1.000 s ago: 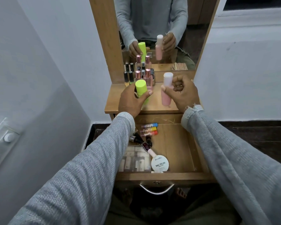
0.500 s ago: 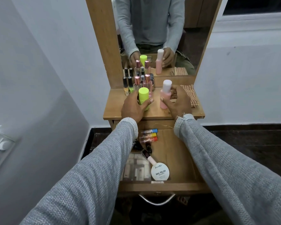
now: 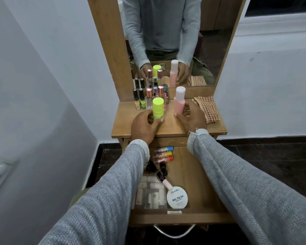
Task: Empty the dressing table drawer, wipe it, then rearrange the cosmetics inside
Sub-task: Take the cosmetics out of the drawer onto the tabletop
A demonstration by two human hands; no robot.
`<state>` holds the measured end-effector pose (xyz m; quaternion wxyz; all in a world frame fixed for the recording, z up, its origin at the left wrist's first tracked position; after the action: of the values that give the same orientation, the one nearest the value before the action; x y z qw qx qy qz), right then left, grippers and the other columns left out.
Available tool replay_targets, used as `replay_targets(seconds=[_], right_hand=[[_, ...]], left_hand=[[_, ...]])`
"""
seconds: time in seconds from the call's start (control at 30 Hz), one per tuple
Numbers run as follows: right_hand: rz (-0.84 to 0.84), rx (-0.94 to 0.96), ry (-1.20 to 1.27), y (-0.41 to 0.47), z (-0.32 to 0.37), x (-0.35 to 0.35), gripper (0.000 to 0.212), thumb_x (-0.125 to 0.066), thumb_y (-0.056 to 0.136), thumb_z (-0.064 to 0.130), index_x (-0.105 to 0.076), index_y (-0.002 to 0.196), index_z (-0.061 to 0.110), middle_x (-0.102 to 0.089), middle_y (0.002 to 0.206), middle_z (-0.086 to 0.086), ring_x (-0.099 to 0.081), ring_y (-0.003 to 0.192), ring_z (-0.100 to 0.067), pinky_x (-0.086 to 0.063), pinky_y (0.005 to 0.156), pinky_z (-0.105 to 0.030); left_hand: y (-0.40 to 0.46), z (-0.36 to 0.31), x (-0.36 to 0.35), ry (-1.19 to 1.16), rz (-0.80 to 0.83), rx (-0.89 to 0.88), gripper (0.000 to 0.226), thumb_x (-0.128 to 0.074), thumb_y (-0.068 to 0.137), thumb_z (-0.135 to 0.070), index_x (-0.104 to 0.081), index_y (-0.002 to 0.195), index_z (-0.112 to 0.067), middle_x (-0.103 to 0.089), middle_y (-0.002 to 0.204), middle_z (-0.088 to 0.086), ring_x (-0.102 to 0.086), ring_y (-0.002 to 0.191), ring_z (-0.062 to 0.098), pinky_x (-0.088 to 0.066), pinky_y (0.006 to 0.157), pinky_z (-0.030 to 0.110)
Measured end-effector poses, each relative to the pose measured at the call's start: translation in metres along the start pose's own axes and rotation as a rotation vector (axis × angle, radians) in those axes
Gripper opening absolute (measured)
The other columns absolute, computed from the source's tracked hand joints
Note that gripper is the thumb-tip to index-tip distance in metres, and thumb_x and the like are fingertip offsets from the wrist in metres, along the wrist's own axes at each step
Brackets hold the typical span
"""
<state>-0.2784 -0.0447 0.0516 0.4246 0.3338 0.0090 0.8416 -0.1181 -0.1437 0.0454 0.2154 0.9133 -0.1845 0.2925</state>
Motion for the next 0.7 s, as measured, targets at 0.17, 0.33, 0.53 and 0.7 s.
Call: replay_targets(seconds=[0.17, 0.33, 0.53, 0.7], right_hand=[[0.014, -0.009, -0.039, 0.017, 0.0, -0.01, 0.034, -0.074, 0.076, 0.026, -0.062, 0.104, 0.011, -0.066, 0.098, -0.002, -0.06, 0.081, -0.015, -0.052, 0.076, -0.034], [0.012, -0.051, -0.083, 0.029, -0.001, -0.019, 0.029, -0.074, 0.077, 0.028, -0.064, 0.099, 0.013, -0.065, 0.091, 0.001, -0.056, 0.078, -0.012, -0.046, 0.072, -0.028], [0.037, -0.032, -0.146, 0.035, -0.001, -0.027, 0.023, -0.07, 0.08, 0.03, -0.065, 0.097, 0.014, -0.067, 0.092, -0.001, -0.06, 0.082, -0.017, -0.043, 0.068, -0.026], [0.106, -0.01, -0.224, 0.035, -0.001, -0.027, 0.022, -0.06, 0.088, 0.027, -0.066, 0.103, 0.012, -0.067, 0.098, -0.007, -0.061, 0.09, -0.024, -0.035, 0.068, -0.023]], left_hand=[[0.009, -0.003, -0.005, 0.106, -0.018, 0.065, 0.038, -0.074, 0.076, -0.049, -0.065, 0.097, -0.018, -0.068, 0.093, -0.003, -0.061, 0.08, 0.013, -0.054, 0.074, 0.034], [0.016, -0.002, -0.009, 0.147, -0.021, 0.108, 0.036, -0.074, 0.074, -0.053, -0.062, 0.09, -0.023, -0.067, 0.09, -0.006, -0.061, 0.08, 0.013, -0.051, 0.071, 0.03], [0.015, -0.002, -0.012, 0.18, -0.042, 0.091, 0.04, -0.073, 0.073, -0.058, -0.062, 0.091, -0.023, -0.066, 0.093, -0.005, -0.061, 0.08, 0.012, -0.054, 0.071, 0.032], [0.014, -0.001, -0.012, 0.195, -0.041, 0.057, 0.039, -0.072, 0.075, -0.057, -0.065, 0.09, -0.022, -0.065, 0.094, -0.003, -0.062, 0.081, 0.013, -0.054, 0.071, 0.033]])
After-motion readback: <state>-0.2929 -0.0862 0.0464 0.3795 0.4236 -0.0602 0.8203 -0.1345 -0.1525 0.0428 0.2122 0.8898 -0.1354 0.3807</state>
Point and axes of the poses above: each hand's wrist, its own y-axis towards the middle knuckle, its own x-axis out of the back of the hand, z = x × y, the point moved 5 cm from there along y, towards the middle knuckle
